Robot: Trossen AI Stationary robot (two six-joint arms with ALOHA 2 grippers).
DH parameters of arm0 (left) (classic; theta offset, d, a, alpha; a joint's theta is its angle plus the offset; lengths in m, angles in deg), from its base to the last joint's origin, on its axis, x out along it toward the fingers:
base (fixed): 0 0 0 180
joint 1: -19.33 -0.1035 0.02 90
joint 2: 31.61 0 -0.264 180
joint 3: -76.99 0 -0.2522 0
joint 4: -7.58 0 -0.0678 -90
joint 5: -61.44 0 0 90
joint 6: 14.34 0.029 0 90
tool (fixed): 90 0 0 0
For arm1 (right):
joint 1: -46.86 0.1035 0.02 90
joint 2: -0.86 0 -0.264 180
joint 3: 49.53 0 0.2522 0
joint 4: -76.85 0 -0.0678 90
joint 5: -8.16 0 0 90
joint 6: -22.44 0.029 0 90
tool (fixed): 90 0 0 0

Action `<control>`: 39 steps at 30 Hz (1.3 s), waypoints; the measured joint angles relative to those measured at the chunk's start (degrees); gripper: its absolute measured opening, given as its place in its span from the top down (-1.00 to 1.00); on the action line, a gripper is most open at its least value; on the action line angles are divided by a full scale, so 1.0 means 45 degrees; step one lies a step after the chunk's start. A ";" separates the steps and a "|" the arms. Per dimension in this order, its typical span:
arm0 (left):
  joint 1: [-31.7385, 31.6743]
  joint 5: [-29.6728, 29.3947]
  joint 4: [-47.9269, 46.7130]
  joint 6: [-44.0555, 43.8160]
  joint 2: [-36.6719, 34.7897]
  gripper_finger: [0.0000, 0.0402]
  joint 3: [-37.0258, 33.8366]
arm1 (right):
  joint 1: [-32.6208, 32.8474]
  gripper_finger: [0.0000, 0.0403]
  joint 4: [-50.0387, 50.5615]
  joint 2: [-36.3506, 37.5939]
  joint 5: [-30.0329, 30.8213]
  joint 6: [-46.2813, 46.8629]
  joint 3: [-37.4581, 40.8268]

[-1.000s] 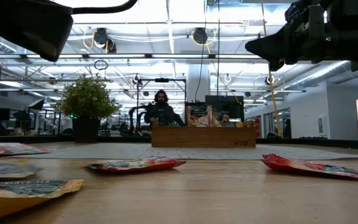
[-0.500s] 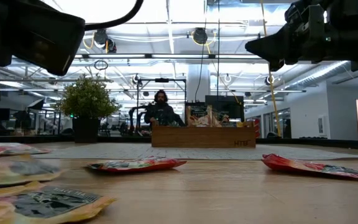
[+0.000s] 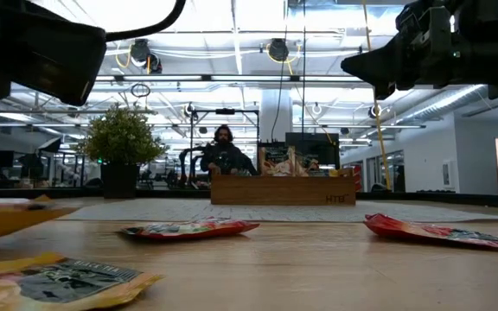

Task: Pick & Place Tea
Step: Put the yellow tea bag into the right section of the wooden organizer

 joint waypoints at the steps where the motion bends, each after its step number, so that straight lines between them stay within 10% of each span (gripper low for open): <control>1: 0.0000 -0.0167 -0.0016 0.0005 0.0005 0.69 -0.0005 | 0.0000 1.00 0.0013 0.0000 0.0000 0.0000 0.0000; 10: -0.0039 -0.1973 -0.0864 0.2127 -0.0550 0.92 0.0544 | 0.0000 1.00 0.0046 -0.0005 -0.0005 0.0018 -0.0005; 22: -0.1863 -1.2418 -0.1187 1.1712 -0.1729 0.93 0.3120 | -0.0029 1.00 -0.0377 -0.0613 0.0199 0.0096 -0.0010; 31: -0.5172 -1.1385 0.2959 1.8052 -0.1721 0.93 0.2977 | -0.0186 0.56 -0.1296 -0.2406 0.0411 -0.0055 -0.0981; 39: -0.6781 -1.0393 0.4394 1.9945 -0.1692 0.93 0.2982 | -0.1212 0.04 -0.1338 -0.3536 0.1011 0.0724 -0.2053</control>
